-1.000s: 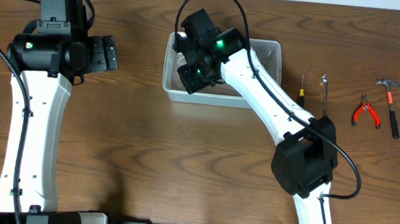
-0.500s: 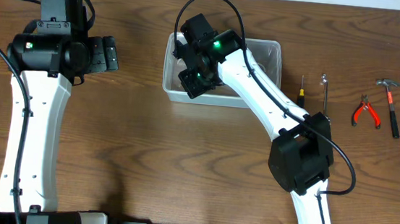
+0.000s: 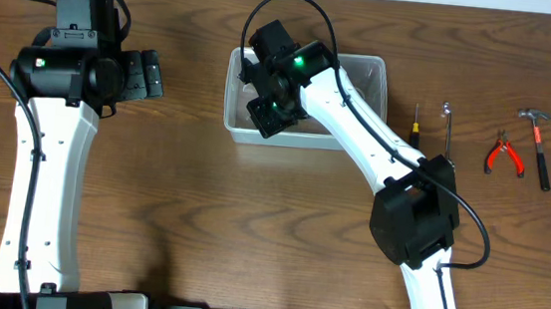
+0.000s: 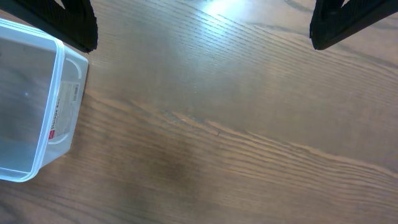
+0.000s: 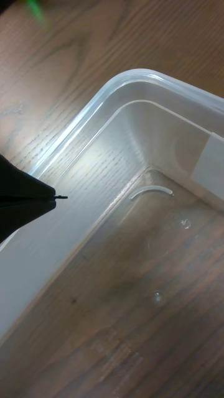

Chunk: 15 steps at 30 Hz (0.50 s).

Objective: Pack container

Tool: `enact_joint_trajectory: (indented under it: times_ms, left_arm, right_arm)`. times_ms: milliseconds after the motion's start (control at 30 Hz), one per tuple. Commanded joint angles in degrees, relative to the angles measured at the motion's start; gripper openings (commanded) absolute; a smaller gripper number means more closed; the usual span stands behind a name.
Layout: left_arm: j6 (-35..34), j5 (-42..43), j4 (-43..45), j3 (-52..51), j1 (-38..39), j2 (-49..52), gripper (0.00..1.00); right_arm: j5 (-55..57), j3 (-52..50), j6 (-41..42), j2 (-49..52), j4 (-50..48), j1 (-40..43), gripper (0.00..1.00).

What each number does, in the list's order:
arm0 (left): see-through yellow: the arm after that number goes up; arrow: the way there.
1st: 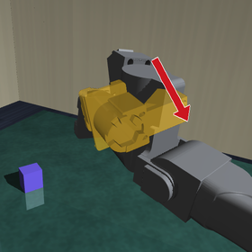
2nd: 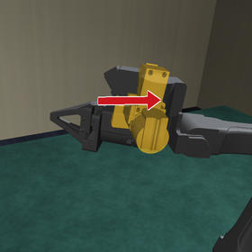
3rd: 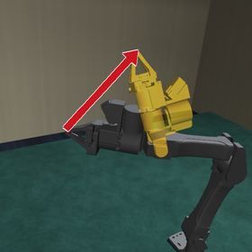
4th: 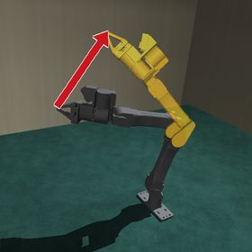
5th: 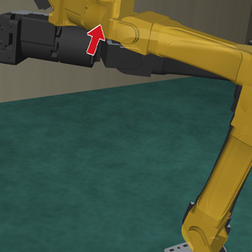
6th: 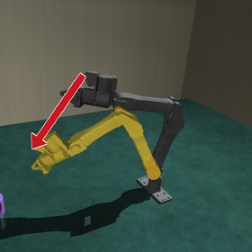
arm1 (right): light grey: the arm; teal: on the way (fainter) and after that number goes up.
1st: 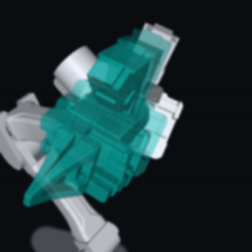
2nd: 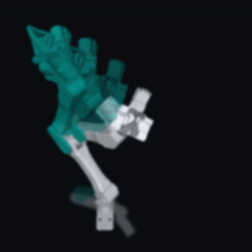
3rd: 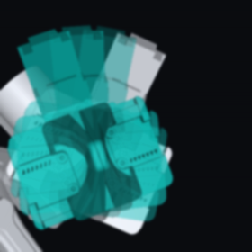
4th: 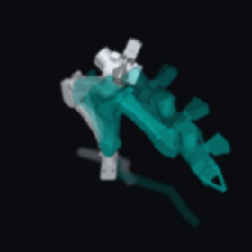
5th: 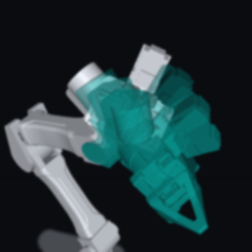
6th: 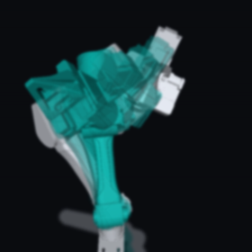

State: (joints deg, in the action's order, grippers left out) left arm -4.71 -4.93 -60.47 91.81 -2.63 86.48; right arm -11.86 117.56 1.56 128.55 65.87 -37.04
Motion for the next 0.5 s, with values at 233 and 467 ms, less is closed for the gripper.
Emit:
enact_joint_trajectory:
  times_ms: [233,467]
  left_arm:
    - [-0.3,-0.7,-0.4,1.3,-0.3,-0.5,0.98]
    - [-0.3,-0.7,-0.4,1.3,-0.3,-0.5,0.98]
  right_arm:
    - [1.6,0.5,-0.3,0.9,-1.8,-0.4,0.03]
    - [6.2,2.3,1.9,0.8,-2.4,0.7,0.11]
